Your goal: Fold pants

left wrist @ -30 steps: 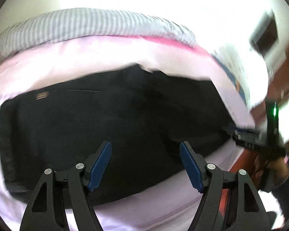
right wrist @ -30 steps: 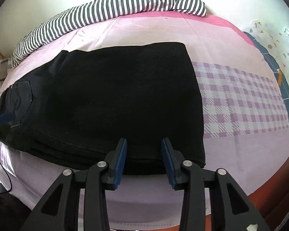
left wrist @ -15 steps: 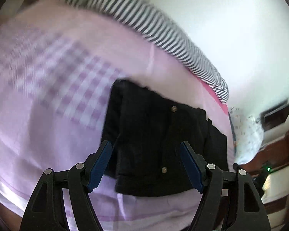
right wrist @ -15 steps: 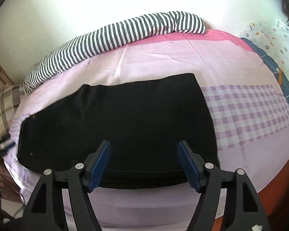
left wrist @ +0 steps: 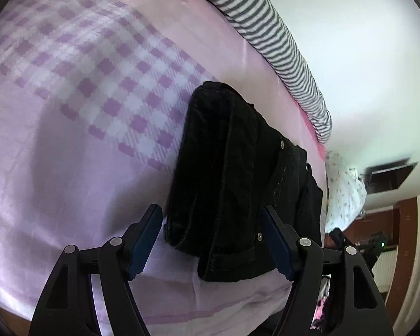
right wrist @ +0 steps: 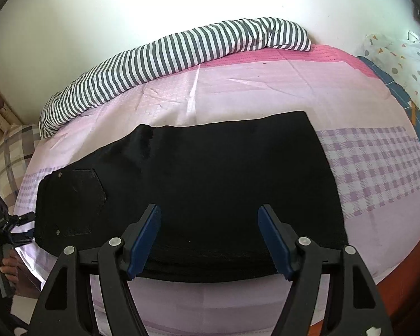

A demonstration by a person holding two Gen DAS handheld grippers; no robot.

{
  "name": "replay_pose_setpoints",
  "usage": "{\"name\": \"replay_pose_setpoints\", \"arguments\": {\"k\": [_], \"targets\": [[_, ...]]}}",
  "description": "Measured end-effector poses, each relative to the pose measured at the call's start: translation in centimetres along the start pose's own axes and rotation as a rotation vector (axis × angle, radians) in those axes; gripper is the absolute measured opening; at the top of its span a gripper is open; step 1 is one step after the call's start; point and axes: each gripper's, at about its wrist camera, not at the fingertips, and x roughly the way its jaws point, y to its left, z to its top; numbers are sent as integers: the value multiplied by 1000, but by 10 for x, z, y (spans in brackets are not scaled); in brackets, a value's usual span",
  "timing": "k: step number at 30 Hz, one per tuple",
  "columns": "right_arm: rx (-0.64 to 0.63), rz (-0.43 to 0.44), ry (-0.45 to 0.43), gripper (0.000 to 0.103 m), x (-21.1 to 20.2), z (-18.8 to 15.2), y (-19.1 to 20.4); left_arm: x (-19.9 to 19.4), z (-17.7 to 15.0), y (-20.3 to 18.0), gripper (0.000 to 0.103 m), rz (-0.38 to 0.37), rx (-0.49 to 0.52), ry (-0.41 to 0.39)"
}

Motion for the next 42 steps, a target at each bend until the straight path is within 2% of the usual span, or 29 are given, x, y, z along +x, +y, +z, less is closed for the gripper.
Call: {"name": "replay_pose_setpoints", "arguments": {"k": [10,15,16,18,20,21,23,25,30,33,38,42], "targets": [[1,7,47,70,20,-7,16,23,15,-17,72,-32,96,43],[-12,10,62,70,26,-9,28,33,15,-30,71,-22,139,22],[-15,13,64,70,26,-9,30,33,15,-32,67,-8,142,19],[-26,12,70,70,28,-9,34,33,14,-31,34,47,144,0],[-30,16,71,70,30,-9,36,30,14,-25,20,64,127,-6],[-30,18,72,70,31,-9,36,26,14,-23,18,42,106,-13],[-28,17,74,70,32,-10,34,21,12,-31,16,59,132,-27],[-18,21,68,70,31,-10,30,15,7,-51,14,91,180,-52],[25,38,32,70,20,-7,11,-10,2,-101,13,-13,194,-95],[61,51,2,70,11,-5,-5,-16,-4,-147,13,-28,254,-105],[133,75,-31,72,2,-7,-42,11,-14,-236,13,-36,351,-74],[181,96,-33,72,1,-12,-76,55,-22,-296,13,-14,417,-24]]}}
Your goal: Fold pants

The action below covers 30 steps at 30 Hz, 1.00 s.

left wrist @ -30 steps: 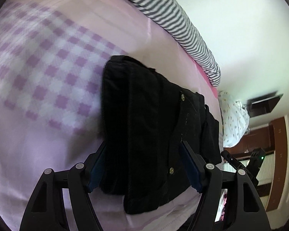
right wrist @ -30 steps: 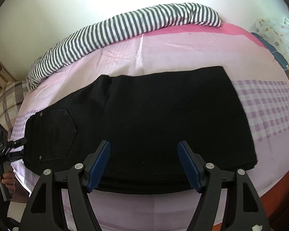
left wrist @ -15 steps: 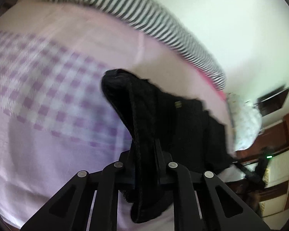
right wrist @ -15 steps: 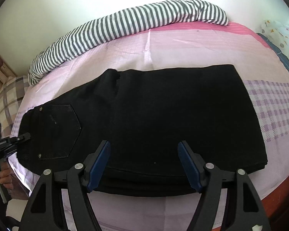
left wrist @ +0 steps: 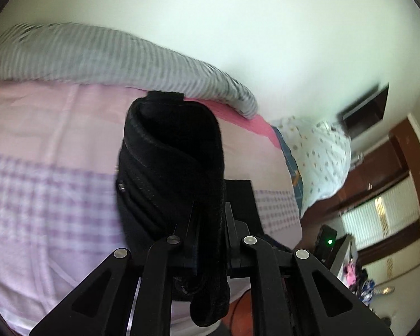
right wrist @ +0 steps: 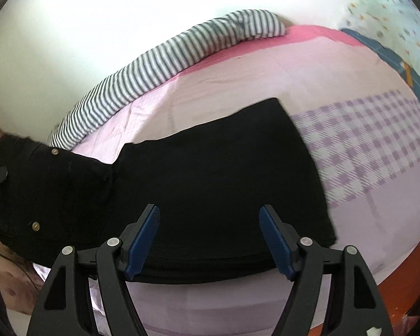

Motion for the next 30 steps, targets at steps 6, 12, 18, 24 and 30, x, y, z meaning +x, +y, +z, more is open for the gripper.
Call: {"name": "replay_pose_setpoints", "arguments": {"k": [6,12,18,24,30], "targets": [[23,-4,-28,72,-11,3,-48,94,5,-68,13,61,112,115],[68,43,-22,72,-9,-7,-82,175,-4,-108,13,125,172,233],[85,83,-27,72,-2,-15,-94,222,-17,-144,13,135,230,301],[131,93,-23,71,2,-20,-111,269,-30,-145,16,176,246,360],[120,81,-31,71,-2,-23,-113,274,-35,-146,32,107,230,364]]}}
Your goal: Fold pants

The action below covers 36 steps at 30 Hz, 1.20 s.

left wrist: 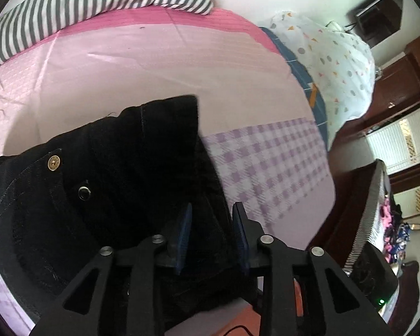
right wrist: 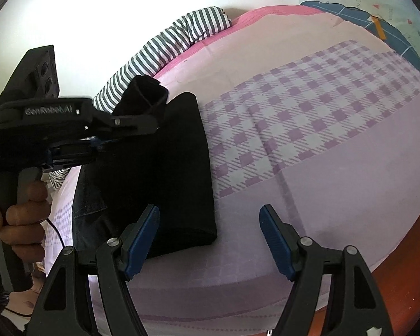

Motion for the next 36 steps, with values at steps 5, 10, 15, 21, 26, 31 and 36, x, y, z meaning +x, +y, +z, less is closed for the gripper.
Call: {"name": "replay_pose_setpoints", "arguments": {"k": [5,10,15,21,26,31,36], "targets": [[0,-7,-28,71,-9,-2,0,-27,-13,-9,44,12,107,-47],[-14,14,-81,65,-28,-2,13,-72,-33,13,52,169,182,-145],[-59,62,-57,47,-24,4,40,-105,-57,64,56,405,181,-208],[-42,61,-9,42,-5,9,59,-109,-85,115,58,505,110,-208],[14,12,22,38,9,14,59,-105,-110,145,58,456,3,-212],[160,39,27,39,23,22,44,-102,-120,154,58,383,-73,-225],[168,-28,24,20,24,23,45,-100,-127,152,58,374,-69,-226]]}}
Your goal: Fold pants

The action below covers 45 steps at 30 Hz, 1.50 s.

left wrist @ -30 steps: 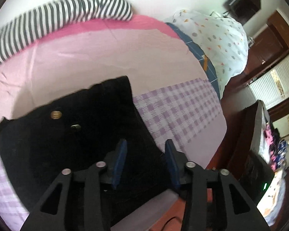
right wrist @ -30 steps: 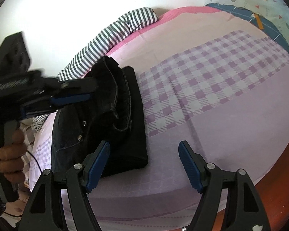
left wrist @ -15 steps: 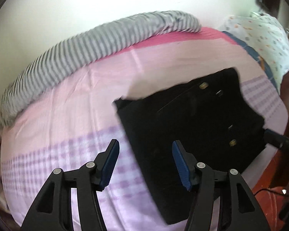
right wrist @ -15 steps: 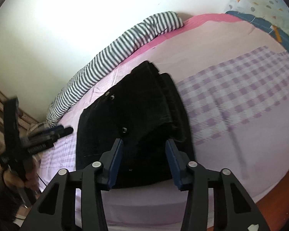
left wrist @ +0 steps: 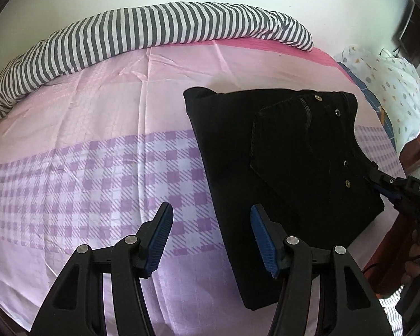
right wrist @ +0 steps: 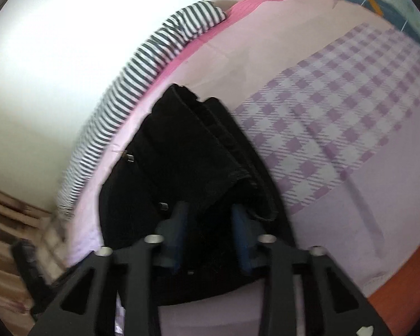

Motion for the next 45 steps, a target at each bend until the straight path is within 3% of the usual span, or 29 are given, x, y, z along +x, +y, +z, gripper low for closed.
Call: {"name": "replay_pose_setpoints", "arguments": {"k": [5,11,13,14,15,17,21,22,23,24,27,32,34,39,45], "targets": [[-30,-46,-36,12,-10,1,11,0,-2,-3,58,-8,-3,1],[-73,-119,-105,11,-40,-9,27,-6,0,-3,59,-33,-9,-11],[-74,-194,-120,0,-43,-15,24,-7,1,-7,59,-45,17,-17],[-76,-247,-133,0,-44,-17,20,-7,1,-10,59,-47,32,-14],[-54,-247,-119,0,-42,-17,11,-6,1,-13,59,-48,43,-11],[7,-152,-51,0,-36,-16,0,-2,0,-18,59,-64,55,-7],[-44,-138,-90,10,-40,-1,16,7,-2,-27,59,-71,72,25],[-41,-130,-84,17,-39,4,16,7,-3,-28,59,-74,74,26],[-40,-127,-73,37,-36,8,15,7,-3,-29,59,-77,76,25],[-41,-132,-70,46,-35,9,12,7,-3,-30,59,-76,81,26],[-50,-162,-56,46,-26,9,3,8,-4,-32,59,-77,89,25],[-2,-123,-21,46,-9,5,-8,13,-3,-33,61,-75,89,29],[-48,-135,-38,43,-6,6,-1,15,-4,-33,62,-71,89,32],[-206,-230,-52,20,3,6,24,19,-2,-34,62,-58,79,40],[-246,-269,-114,14,-21,-3,30,16,1,-37,62,-65,85,46]]}}
